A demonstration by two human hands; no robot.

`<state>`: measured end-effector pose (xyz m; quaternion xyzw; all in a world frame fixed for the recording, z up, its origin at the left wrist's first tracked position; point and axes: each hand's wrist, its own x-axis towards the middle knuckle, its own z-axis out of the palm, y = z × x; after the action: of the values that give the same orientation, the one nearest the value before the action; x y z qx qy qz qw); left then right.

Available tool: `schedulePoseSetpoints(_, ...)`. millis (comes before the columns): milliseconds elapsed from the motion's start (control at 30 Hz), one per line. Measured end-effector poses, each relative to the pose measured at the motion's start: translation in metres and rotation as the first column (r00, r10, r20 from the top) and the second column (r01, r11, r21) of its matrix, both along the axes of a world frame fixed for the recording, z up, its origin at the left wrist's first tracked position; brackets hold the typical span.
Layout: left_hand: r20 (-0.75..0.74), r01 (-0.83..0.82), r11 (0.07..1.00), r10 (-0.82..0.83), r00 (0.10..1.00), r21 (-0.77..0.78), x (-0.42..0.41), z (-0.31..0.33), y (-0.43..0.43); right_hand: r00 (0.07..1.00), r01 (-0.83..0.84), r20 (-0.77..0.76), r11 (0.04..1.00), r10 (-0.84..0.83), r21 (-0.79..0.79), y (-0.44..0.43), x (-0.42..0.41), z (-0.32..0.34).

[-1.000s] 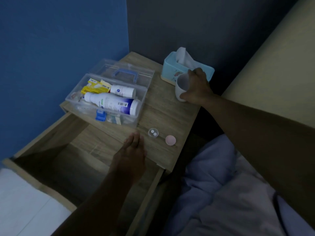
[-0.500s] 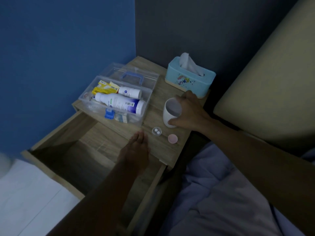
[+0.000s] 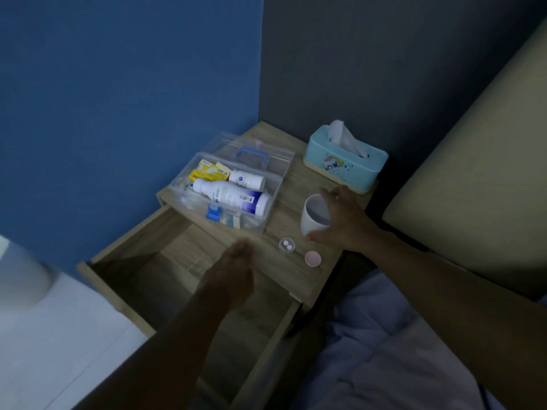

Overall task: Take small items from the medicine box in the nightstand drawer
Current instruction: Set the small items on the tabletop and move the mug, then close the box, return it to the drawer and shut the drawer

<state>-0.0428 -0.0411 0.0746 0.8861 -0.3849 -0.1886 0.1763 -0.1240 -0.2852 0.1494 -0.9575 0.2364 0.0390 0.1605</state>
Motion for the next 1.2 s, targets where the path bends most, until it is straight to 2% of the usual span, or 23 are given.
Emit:
schedulePoseSetpoints(33, 0.018, -0.065, 0.998, 0.065, 0.998, -0.009, 0.003, 0.003, 0.010, 1.000, 0.008, 0.020, 1.000, -0.008, 0.013, 0.003, 0.001, 0.002)
schedulePoseSetpoints(100, 0.037, -0.179, 0.984, 0.179, 0.983, -0.002, 0.014, 0.010, 0.029, 0.987, -0.006, 0.160, 1.000, 0.006, -0.002, 0.011, 0.006, 0.003)
schedulePoseSetpoints(200, 0.065, -0.310, 0.951, 0.308, 0.949, 0.024, 0.036, 0.021, 0.054, 0.903, -0.138, 0.393, 0.983, 0.175, -0.121, 0.028, 0.021, 0.003)
schedulePoseSetpoints(267, 0.058, -0.367, 0.930, 0.367, 0.928, -0.002, 0.055, 0.028, 0.061, 0.878, -0.186, 0.429, 0.977, 0.213, -0.105, 0.040, 0.039, 0.001)
schedulePoseSetpoints(333, 0.073, -0.381, 0.923, 0.385, 0.920, -0.064, 0.074, 0.034, 0.061, 0.890, -0.159, 0.432, 0.987, 0.145, -0.004, 0.051, 0.064, -0.002)
schedulePoseSetpoints(400, 0.157, -0.322, 0.942, 0.333, 0.930, -0.094, 0.091, 0.036, 0.058, 0.915, -0.069, 0.404, 0.985, -0.002, 0.161, 0.058, 0.091, -0.002)
schedulePoseSetpoints(500, 0.246, -0.217, 0.971, 0.235, 0.940, -0.100, 0.107, 0.036, 0.048, 0.910, 0.155, 0.291, 0.894, -0.295, 0.421, 0.056, 0.124, 0.003)
schedulePoseSetpoints(600, 0.286, -0.149, 0.988, 0.154, 0.946, -0.039, 0.115, 0.027, 0.042, 0.877, 0.376, 0.097, 0.798, -0.471, 0.472, 0.040, 0.151, 0.001)
schedulePoseSetpoints(733, 0.326, -0.143, 0.989, 0.144, 0.934, -0.027, 0.119, 0.019, 0.040, 0.822, 0.432, -0.023, 0.595, -0.570, 0.678, 0.018, 0.169, -0.012)
schedulePoseSetpoints(800, 0.374, -0.123, 0.992, 0.116, 0.920, -0.003, 0.122, 0.019, 0.041, 0.784, 0.418, -0.029, 0.494, -0.620, 0.763, 0.012, 0.172, -0.020)
schedulePoseSetpoints(900, 0.430, -0.097, 0.994, 0.067, 0.900, 0.048, 0.127, 0.021, 0.042, 0.712, 0.406, -0.006, 0.404, -0.703, 0.820, 0.007, 0.176, -0.027)
schedulePoseSetpoints(1200, 0.420, -0.100, 0.984, 0.031, 0.907, 0.145, 0.126, 0.030, 0.040, 0.628, 0.335, 0.195, 0.488, -0.753, 0.806, -0.001, 0.174, -0.003)
